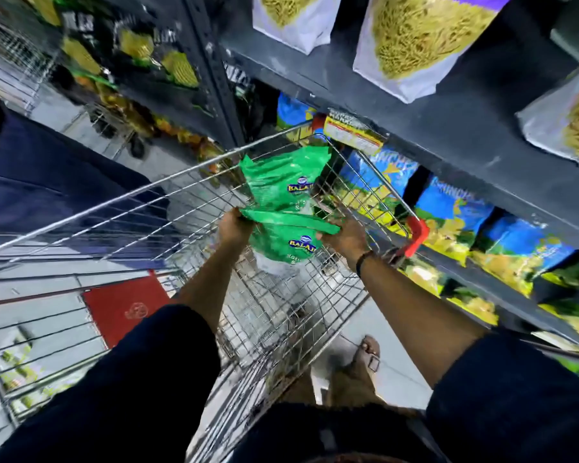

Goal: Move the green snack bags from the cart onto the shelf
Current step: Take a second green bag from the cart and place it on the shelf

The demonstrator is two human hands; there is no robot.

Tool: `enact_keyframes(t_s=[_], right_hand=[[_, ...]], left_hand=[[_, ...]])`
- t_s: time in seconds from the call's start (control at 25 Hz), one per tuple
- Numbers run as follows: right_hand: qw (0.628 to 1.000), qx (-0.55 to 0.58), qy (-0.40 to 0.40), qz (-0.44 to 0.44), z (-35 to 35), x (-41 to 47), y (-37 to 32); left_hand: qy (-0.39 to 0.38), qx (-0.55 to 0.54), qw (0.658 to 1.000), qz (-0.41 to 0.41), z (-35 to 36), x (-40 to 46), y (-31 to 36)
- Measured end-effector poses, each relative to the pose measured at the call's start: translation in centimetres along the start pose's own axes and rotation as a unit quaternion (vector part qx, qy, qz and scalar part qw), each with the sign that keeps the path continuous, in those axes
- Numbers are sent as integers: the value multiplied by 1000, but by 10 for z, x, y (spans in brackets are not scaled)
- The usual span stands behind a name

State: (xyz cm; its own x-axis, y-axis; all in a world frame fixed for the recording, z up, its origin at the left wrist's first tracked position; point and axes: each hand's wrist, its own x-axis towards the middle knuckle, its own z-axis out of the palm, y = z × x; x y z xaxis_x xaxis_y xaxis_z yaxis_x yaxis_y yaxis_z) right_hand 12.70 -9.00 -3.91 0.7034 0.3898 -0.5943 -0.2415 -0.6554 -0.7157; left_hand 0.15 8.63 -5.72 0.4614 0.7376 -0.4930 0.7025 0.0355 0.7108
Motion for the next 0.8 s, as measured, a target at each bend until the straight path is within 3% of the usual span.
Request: enact_keyframes(t_s=[0.2, 0.4, 0.6, 0.8], right_hand=[[993, 26, 24, -117, -56, -46, -32], [965, 137, 47, -218, -151, -126, -66], [920, 236, 77, -302, -269, -189, -72], [892, 244, 142, -354, -402, -222, -38]], left_hand=[[44, -34, 991, 119, -23, -64, 55], [58, -96, 950, 290, -20, -142, 144], [28, -113, 913, 390, 28, -208, 233], [-45, -134, 870, 473, 125, -269, 312]])
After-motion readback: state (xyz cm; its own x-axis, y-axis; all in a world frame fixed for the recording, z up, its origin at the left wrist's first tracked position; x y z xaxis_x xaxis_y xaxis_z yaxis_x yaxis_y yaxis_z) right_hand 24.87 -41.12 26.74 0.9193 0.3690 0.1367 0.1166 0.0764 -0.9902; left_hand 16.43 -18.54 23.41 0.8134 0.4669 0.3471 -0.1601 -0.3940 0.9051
